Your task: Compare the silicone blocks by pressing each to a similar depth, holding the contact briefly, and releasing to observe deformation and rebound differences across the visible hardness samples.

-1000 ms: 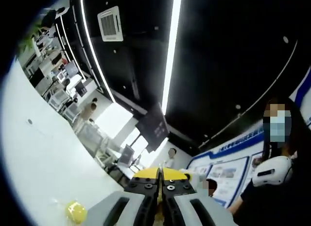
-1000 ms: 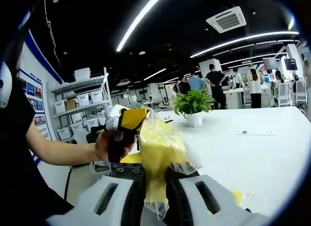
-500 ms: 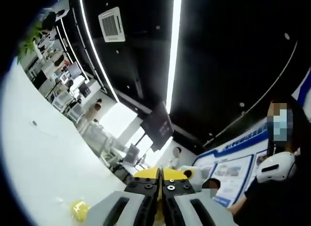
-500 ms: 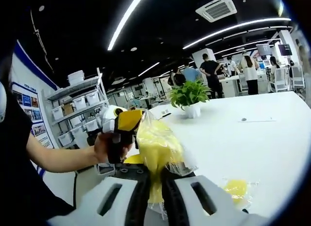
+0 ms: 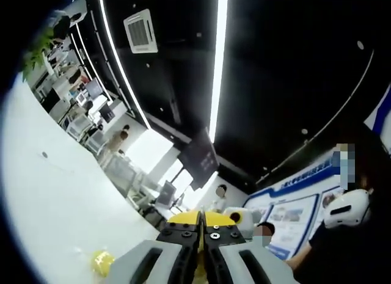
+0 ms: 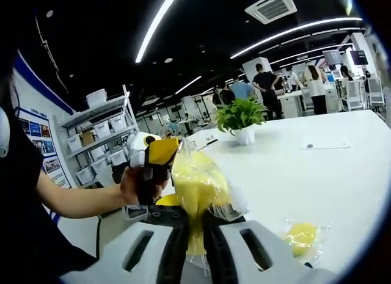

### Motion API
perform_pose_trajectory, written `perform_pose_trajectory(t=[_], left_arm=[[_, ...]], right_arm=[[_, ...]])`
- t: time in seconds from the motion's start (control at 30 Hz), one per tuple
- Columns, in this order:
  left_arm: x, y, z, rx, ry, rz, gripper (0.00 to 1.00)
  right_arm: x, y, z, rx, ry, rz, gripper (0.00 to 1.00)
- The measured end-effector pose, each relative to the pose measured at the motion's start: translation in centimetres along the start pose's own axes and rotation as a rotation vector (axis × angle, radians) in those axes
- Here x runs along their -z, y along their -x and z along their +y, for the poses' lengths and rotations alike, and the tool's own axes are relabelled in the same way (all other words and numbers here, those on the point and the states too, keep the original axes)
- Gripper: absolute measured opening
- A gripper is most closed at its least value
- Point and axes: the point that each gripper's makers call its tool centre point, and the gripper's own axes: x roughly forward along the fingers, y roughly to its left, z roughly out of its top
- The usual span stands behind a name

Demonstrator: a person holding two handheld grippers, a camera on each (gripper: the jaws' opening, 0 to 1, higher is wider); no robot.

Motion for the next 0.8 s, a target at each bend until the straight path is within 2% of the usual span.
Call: perform_pose_trajectory(t=[0.23,0.47,0.8], left_arm=[[0.4,0.4,-0.1,-0.003,0.013,-0.014,0.00],[0.5,0.1,-0.3,0.003,0.021,-0.037,0.00],[1.1,-0.4,0.0,0.006,0.010,-0.023,0.00]], right_arm=[[0.4,0.1,0.1,-0.005,-0.015,0.017,0.04],[0.3,0.2,-0.3,-0.017,-0.068,0.003,0.04],[0.7,0.7,-0.7,-0.038,-0.087,-0.001,0.04]])
